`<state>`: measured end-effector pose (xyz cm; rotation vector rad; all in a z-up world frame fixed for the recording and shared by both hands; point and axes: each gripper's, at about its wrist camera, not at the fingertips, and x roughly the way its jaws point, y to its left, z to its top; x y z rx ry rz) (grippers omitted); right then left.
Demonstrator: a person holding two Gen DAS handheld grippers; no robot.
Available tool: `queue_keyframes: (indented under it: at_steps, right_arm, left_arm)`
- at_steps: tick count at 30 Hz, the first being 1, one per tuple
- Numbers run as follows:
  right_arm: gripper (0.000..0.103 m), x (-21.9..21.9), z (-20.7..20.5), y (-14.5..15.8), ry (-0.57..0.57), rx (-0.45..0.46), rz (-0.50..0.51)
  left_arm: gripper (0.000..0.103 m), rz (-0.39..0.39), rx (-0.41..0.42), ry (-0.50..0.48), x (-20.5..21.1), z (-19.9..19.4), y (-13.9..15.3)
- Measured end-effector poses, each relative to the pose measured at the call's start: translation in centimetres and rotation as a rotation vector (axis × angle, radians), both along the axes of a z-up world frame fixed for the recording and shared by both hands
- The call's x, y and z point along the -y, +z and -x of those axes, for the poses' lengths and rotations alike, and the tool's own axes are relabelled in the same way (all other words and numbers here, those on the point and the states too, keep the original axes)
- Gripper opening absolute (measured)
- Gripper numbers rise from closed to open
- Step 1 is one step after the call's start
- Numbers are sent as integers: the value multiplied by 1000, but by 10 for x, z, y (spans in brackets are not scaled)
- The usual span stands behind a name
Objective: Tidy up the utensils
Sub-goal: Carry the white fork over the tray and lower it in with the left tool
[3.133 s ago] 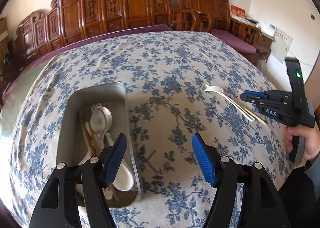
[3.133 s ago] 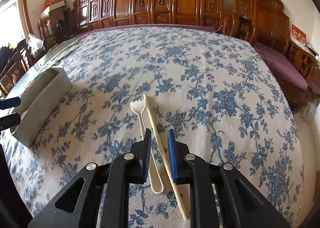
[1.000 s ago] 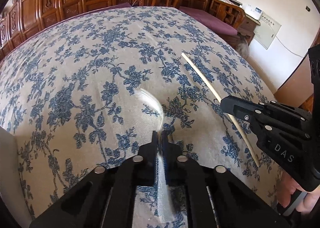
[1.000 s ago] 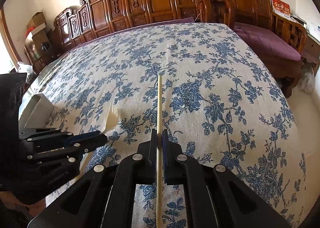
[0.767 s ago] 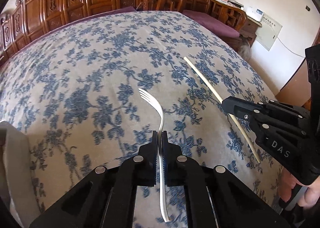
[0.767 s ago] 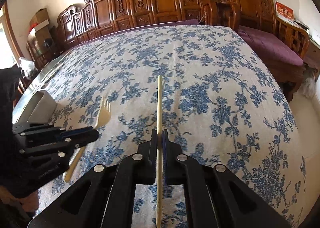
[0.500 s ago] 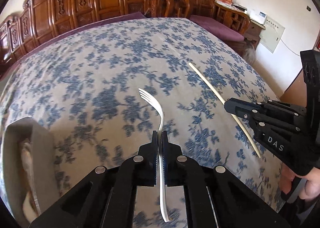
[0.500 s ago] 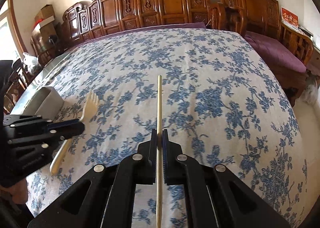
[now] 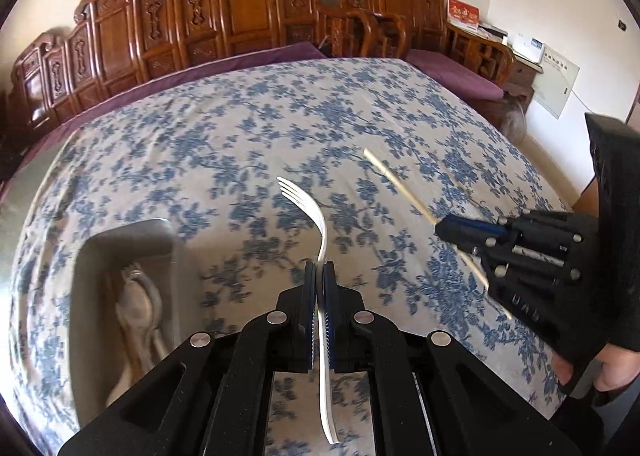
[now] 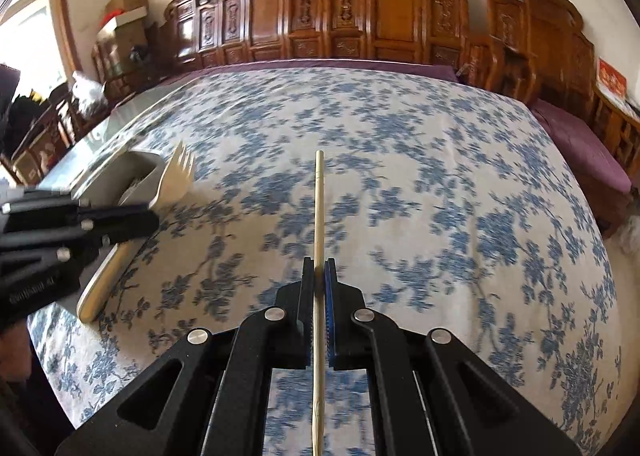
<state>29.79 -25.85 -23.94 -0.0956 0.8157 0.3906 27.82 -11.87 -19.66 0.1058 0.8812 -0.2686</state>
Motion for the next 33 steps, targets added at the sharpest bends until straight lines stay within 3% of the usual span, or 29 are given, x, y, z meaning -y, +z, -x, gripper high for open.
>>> queue_keyframes:
  at_steps: [16,33]
  right_arm:
    - [6,-45,27,20,81,50,-16]
    - [6,-78,40,22,140,54,1]
  left_arm:
    - [3,-31,33,74,-64,12,17]
    - [3,-42,-42,163,-132,9,-23]
